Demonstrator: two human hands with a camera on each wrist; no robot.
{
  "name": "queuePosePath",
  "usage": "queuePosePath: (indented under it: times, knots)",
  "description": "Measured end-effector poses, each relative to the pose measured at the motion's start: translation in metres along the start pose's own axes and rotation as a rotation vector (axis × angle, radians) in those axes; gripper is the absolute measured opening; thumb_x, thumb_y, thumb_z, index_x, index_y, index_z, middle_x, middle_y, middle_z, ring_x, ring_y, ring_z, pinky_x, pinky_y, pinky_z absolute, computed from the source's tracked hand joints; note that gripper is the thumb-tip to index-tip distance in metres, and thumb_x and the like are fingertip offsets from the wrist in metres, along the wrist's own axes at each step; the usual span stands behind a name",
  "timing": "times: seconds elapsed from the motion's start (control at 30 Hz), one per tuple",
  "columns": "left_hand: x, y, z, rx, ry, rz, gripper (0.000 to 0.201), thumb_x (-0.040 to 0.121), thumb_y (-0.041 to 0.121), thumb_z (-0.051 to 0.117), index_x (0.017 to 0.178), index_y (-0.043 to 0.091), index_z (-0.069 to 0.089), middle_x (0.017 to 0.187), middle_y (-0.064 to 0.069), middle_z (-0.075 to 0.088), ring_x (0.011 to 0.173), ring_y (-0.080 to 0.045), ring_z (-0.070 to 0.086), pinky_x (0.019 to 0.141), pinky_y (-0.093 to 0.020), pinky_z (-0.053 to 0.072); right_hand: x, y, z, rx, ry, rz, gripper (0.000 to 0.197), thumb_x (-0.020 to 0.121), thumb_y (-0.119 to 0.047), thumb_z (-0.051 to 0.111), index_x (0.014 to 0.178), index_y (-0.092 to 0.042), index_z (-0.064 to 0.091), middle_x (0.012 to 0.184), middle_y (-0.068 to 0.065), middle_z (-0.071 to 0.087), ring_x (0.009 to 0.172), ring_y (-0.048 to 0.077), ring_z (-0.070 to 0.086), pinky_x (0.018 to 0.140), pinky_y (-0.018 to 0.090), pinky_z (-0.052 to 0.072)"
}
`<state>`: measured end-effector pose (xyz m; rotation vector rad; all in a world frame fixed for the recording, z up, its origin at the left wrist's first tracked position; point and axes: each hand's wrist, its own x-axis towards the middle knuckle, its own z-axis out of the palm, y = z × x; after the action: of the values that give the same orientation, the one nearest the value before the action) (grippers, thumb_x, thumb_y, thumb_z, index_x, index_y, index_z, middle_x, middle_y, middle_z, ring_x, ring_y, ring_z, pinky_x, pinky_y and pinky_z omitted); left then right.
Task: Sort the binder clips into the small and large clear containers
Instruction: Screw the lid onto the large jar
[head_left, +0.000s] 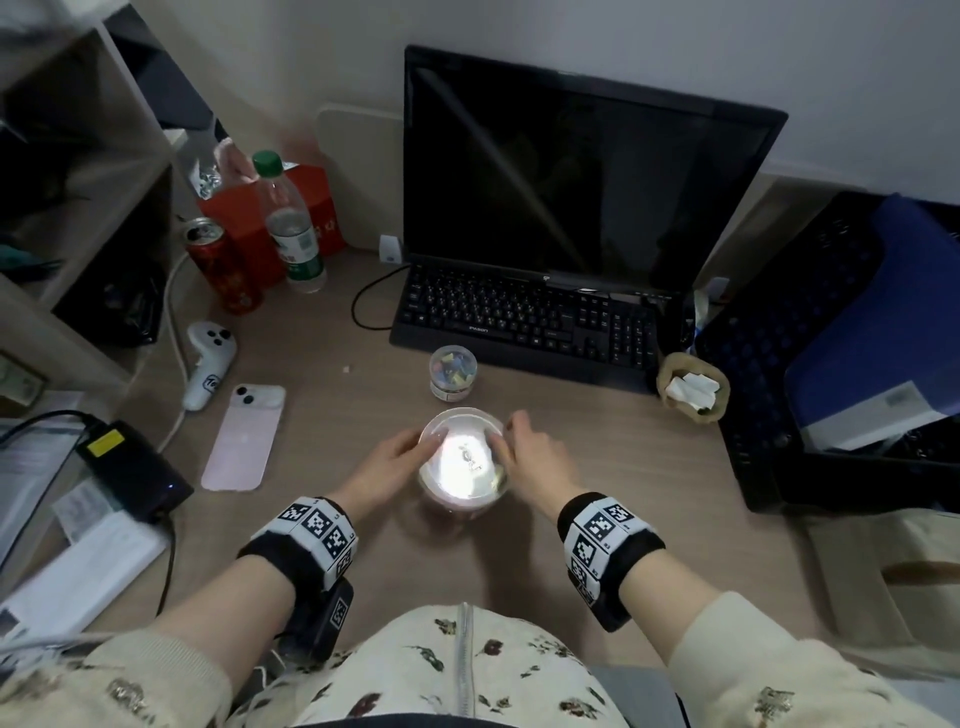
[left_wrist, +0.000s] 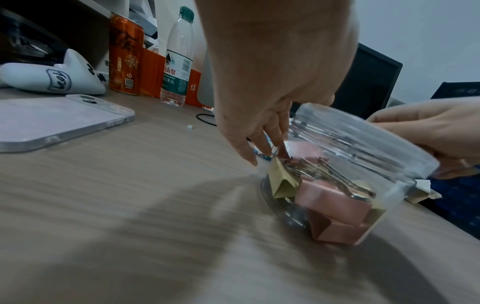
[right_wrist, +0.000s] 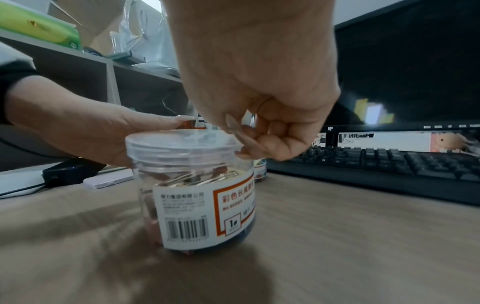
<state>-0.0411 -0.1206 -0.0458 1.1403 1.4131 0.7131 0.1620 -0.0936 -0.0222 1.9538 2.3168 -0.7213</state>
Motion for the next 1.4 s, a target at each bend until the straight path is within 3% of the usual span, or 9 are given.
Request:
queuePosePath:
  times: [0.2,0.3,0.43,0.6,1.07,1.17,1.27,1.33,1.4]
  knots:
    - [0.004,-0.006,-0.001,0.024,0.034,-0.008,0.027,0.098,0.027,0.056,0.124,0.019,0.060,0.111,0.014,0.065,0.097,0.009,0.060,0.084,-0.005,0.046,-0.001,0.003,0.005,0.061,-0.063,0.009,0.047,0.098,-0.058,0.026,0.112,-0.018,0.046,0.097,0.014,0.068,0.087,0.036,0.063,0.074,0.042,0.051]
    - [0.007,-0.006,0.000,-0.010,0.072,-0.020,0.030,0.096,0.020,0.059,0.124,0.011,0.061,0.111,0.004,0.066,0.104,-0.007,0.062,0.092,-0.014,0.047,0.001,0.003,0.003,0.054,-0.089,0.035,0.048,0.097,-0.061,0.028,0.116,-0.021,0.048,0.100,0.012,0.068,0.091,0.034,0.064,0.075,0.040,0.050]
    - [0.009,-0.005,0.000,-0.019,0.097,-0.020,0.024,0.095,0.014,0.061,0.118,0.008,0.062,0.106,0.002,0.065,0.099,-0.009,0.060,0.084,-0.008,0.048,0.006,0.002,0.001,0.024,-0.096,0.053,0.052,0.095,-0.064,0.029,0.120,-0.023,0.049,0.103,0.007,0.068,0.093,0.029,0.064,0.075,0.039,0.052]
    - [0.011,-0.009,-0.003,-0.009,0.090,-0.051,0.024,0.094,0.019,0.063,0.116,0.011,0.063,0.111,-0.003,0.067,0.107,-0.016,0.062,0.101,-0.031,0.048,0.008,0.002,0.002,0.034,-0.112,0.086,0.050,0.094,-0.064,0.032,0.121,-0.025,0.048,0.103,0.004,0.068,0.092,0.027,0.064,0.072,0.036,0.051]
    - [0.011,-0.008,0.000,0.033,0.138,-0.053,0.027,0.093,0.026,0.064,0.116,0.013,0.065,0.110,0.000,0.067,0.106,-0.015,0.061,0.097,-0.027,0.048,0.011,0.001,0.002,0.004,-0.130,0.123,0.051,0.092,-0.068,0.031,0.117,-0.026,0.048,0.089,0.002,0.070,0.079,0.024,0.068,0.073,0.037,0.053]
    - [0.013,-0.007,-0.003,0.035,0.099,-0.060,0.028,0.092,0.026,0.064,0.116,0.012,0.064,0.109,0.002,0.067,0.107,-0.014,0.062,0.093,-0.020,0.048,0.011,-0.002,-0.006,-0.102,-0.117,0.066,0.054,0.095,-0.062,0.033,0.129,-0.022,0.043,0.116,0.006,0.062,0.099,0.028,0.062,0.079,0.039,0.051]
    - [0.016,-0.008,-0.007,0.056,0.045,-0.050,0.037,0.092,0.023,0.066,0.125,0.011,0.059,0.112,0.004,0.064,0.106,-0.011,0.061,0.102,-0.031,0.048,0.010,-0.006,-0.012,-0.055,0.061,-0.121,0.060,0.095,-0.051,0.047,0.145,-0.022,0.031,0.139,0.003,0.045,0.123,0.026,0.048,0.097,0.043,0.044]
    - [0.013,-0.006,-0.010,-0.126,-0.056,-0.053,0.070,0.074,0.025,0.077,0.135,0.009,0.048,0.118,0.007,0.060,0.110,-0.009,0.057,0.098,-0.025,0.048,0.011,-0.010,-0.013,0.015,0.049,-0.274,0.062,0.094,-0.047,0.050,0.147,-0.025,0.028,0.148,0.000,0.035,0.135,0.022,0.035,0.110,0.047,0.032]
    - [0.013,-0.008,-0.012,-0.268,-0.117,-0.071,0.096,0.047,0.029,0.070,0.137,0.010,0.041,0.126,0.004,0.056,0.119,-0.014,0.053,0.095,-0.021,0.046,0.012,-0.014,-0.012,0.000,-0.062,-0.344,0.073,0.090,-0.056,0.049,0.151,-0.031,0.018,0.159,-0.001,0.016,0.145,0.021,0.014,0.118,0.052,0.013]
